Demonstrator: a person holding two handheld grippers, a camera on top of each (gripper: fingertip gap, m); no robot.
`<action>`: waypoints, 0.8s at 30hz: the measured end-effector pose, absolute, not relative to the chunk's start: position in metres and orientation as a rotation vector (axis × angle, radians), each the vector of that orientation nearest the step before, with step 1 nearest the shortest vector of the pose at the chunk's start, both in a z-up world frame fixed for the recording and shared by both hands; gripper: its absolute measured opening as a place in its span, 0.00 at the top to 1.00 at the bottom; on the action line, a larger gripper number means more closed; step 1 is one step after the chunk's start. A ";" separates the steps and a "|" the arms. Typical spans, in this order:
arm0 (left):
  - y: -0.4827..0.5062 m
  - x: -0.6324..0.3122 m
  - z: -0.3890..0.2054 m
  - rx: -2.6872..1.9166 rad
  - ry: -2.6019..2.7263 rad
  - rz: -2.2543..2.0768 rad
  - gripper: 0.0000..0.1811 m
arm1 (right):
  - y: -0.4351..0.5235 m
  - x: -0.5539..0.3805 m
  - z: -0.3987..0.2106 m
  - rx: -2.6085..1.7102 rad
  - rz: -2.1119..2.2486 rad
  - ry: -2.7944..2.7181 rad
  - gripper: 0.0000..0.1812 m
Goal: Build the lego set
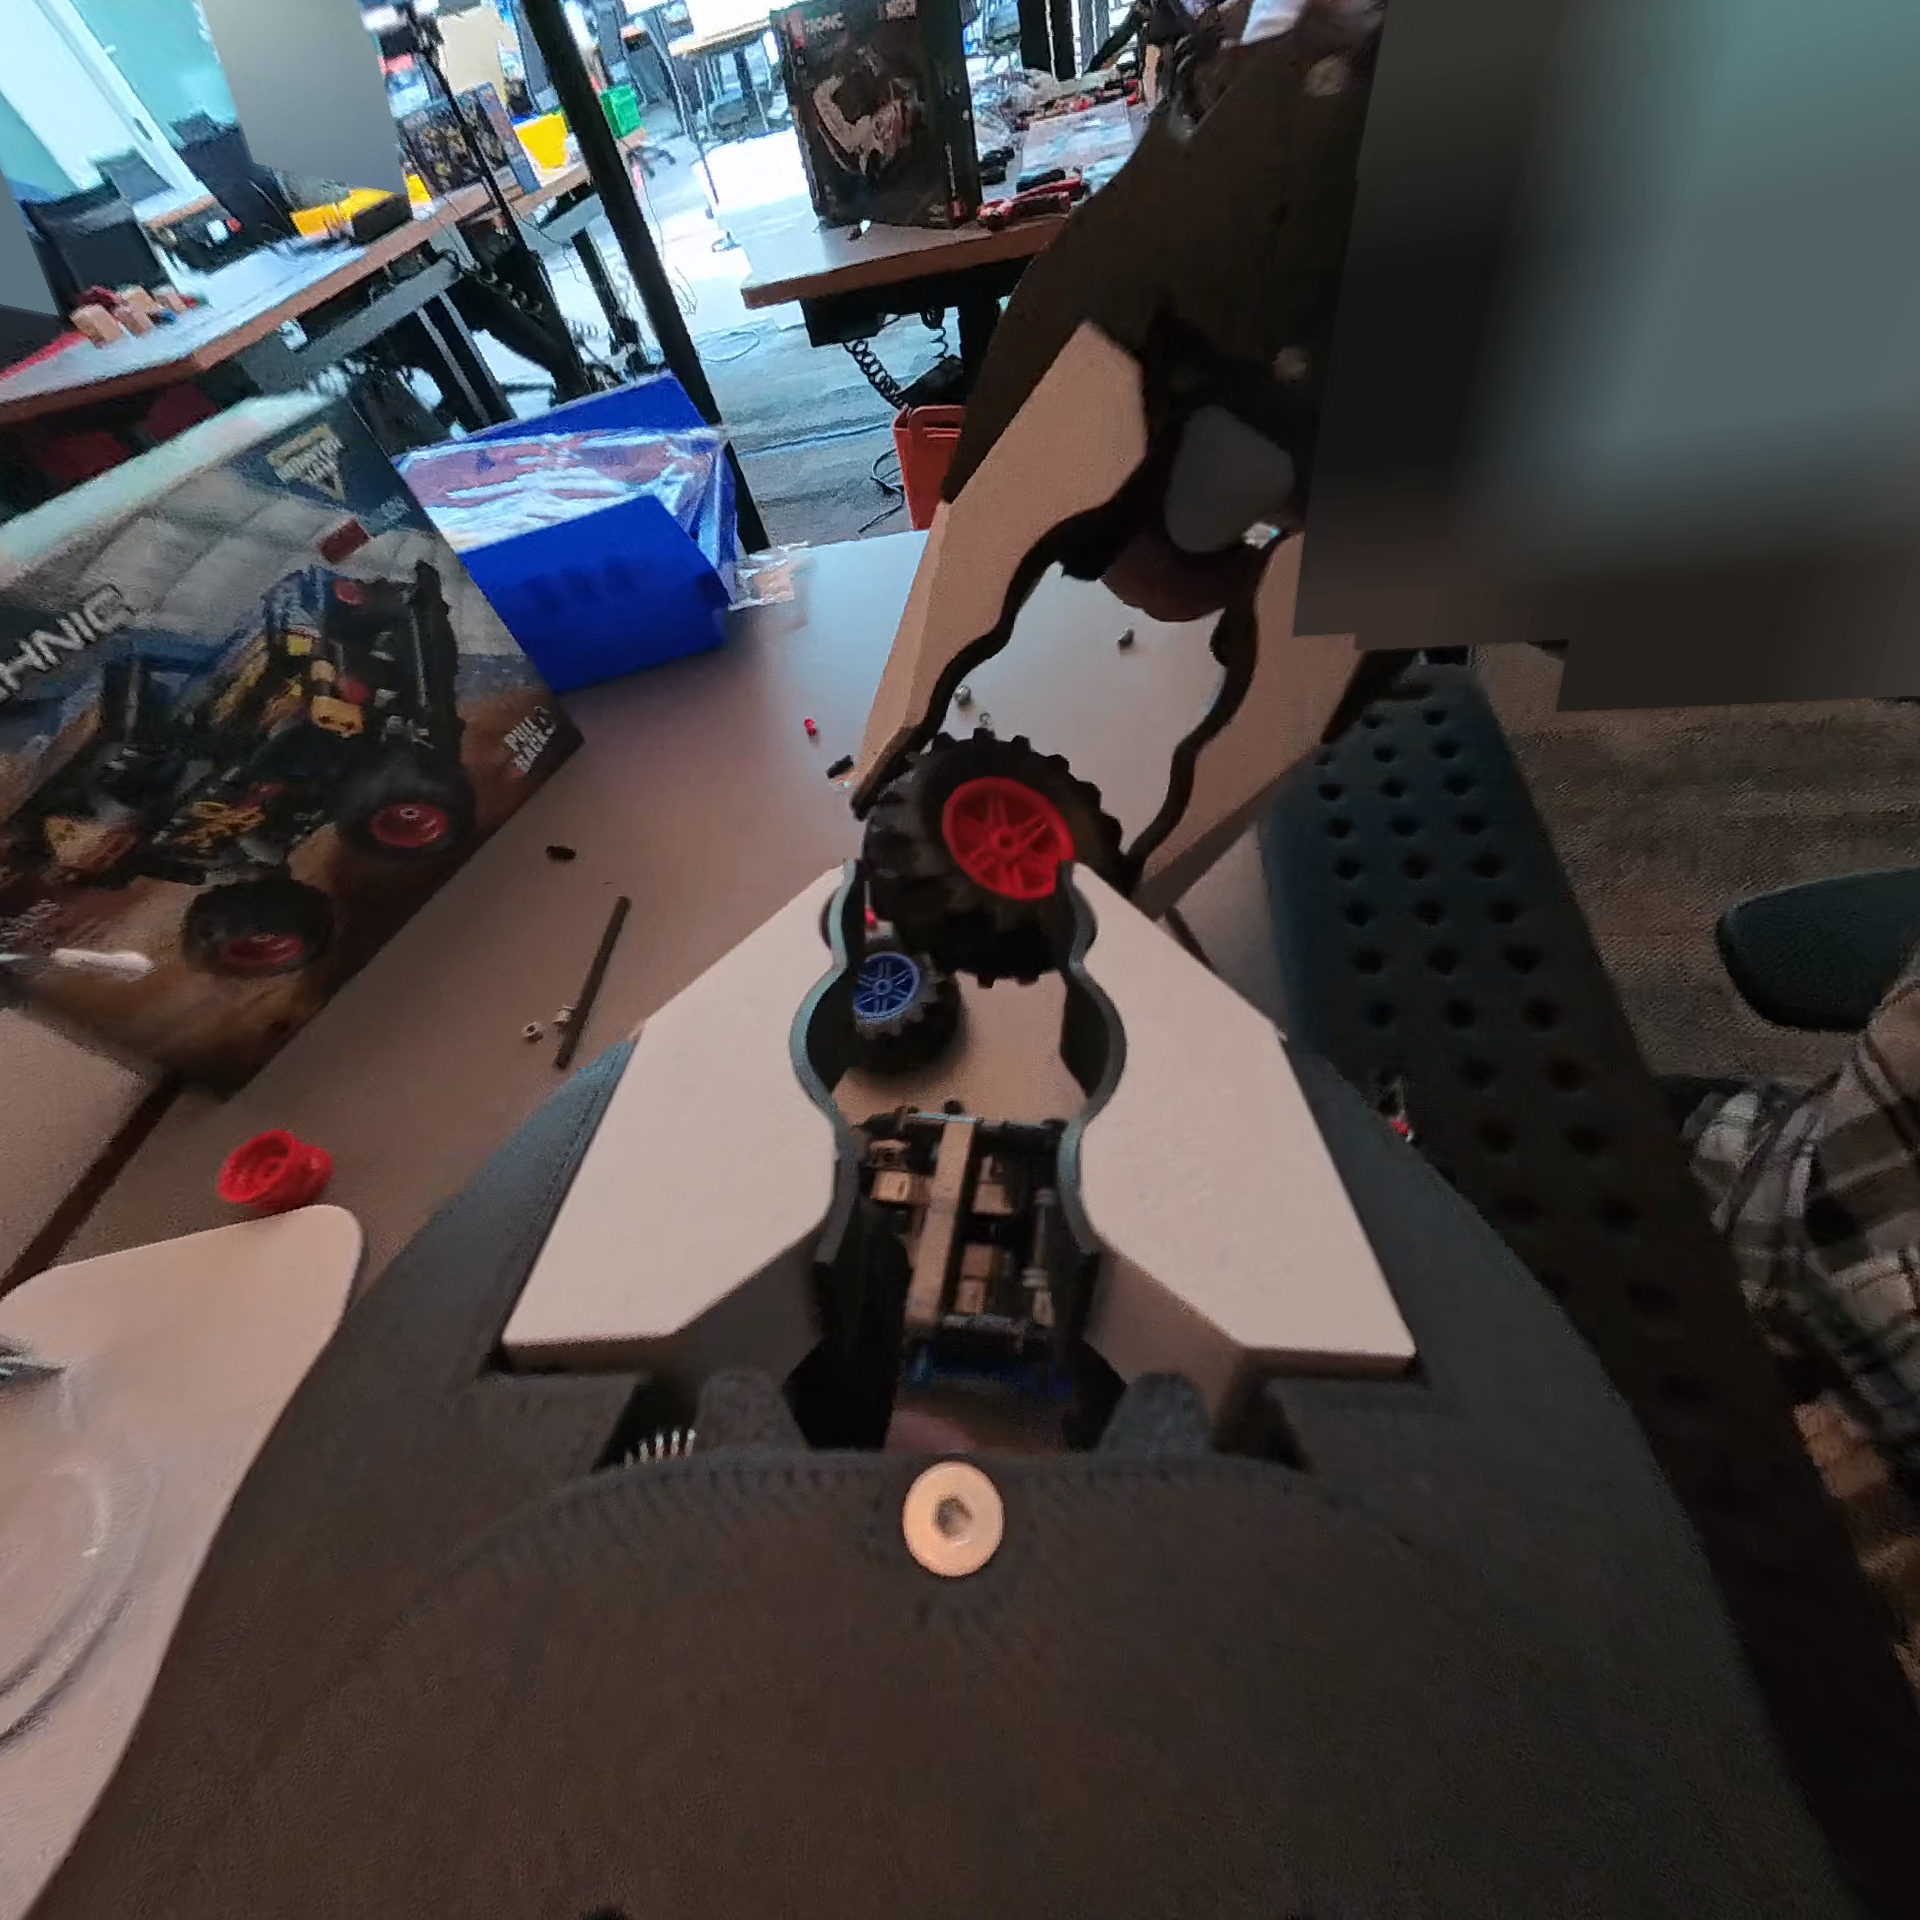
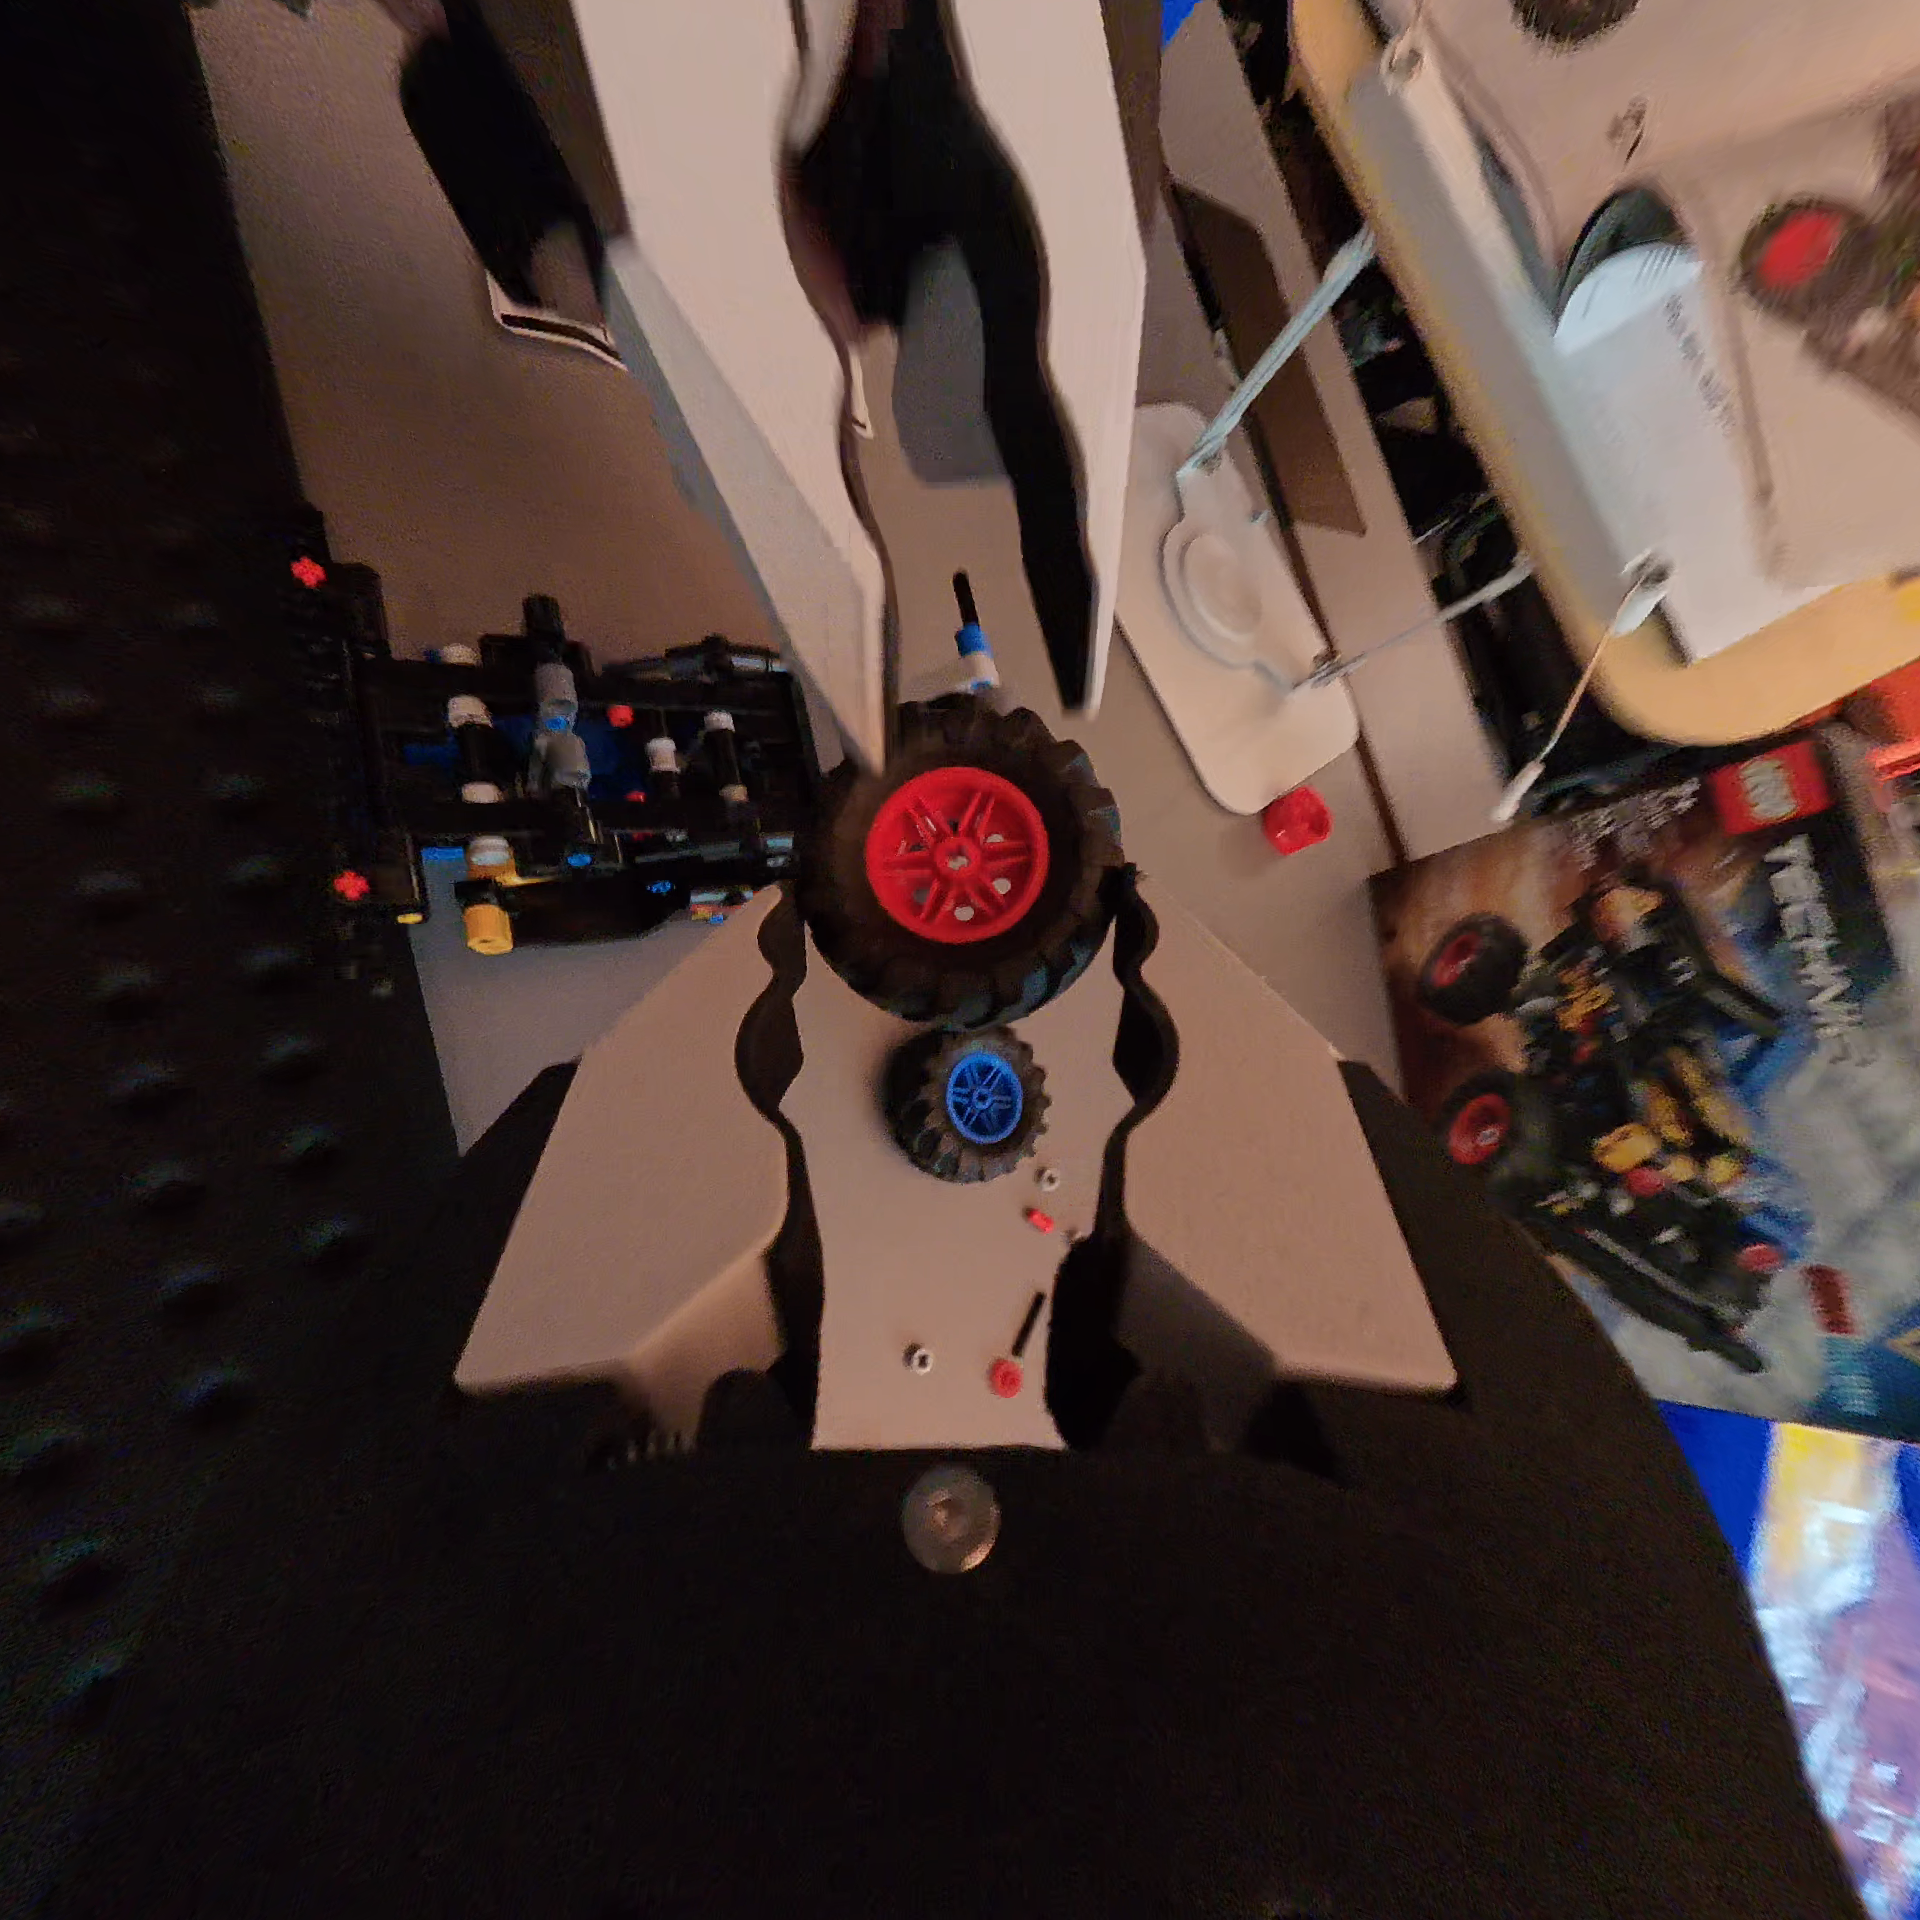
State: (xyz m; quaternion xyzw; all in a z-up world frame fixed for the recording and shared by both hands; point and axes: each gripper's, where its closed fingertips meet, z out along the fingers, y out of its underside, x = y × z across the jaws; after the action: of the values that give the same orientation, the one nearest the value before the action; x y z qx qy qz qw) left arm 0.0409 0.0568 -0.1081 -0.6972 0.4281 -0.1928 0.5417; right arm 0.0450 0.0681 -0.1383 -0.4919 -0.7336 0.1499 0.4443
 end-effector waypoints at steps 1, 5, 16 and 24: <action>0.056 0.044 -0.111 -1.679 1.004 -0.472 0.81 | 0.062 0.043 -0.133 -1.185 0.346 -1.817 0.68; 0.052 0.049 -0.111 -1.736 0.886 -0.675 0.83 | 0.048 0.044 -0.123 -1.067 0.186 -1.803 0.68; 0.015 0.055 -0.098 -1.625 0.761 -1.177 0.89 | 0.004 0.048 -0.100 -0.822 0.186 -1.753 0.67; 0.000 0.058 -0.080 -1.472 0.713 -1.447 0.89 | -0.018 0.038 -0.069 -0.781 0.696 -1.630 0.66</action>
State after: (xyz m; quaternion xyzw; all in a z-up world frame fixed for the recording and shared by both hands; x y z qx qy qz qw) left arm 0.0576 0.0000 -0.0802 -0.5984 0.2899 -0.5879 0.4607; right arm 0.0384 -0.0185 -0.0689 -0.3321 -0.6936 0.2960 0.5666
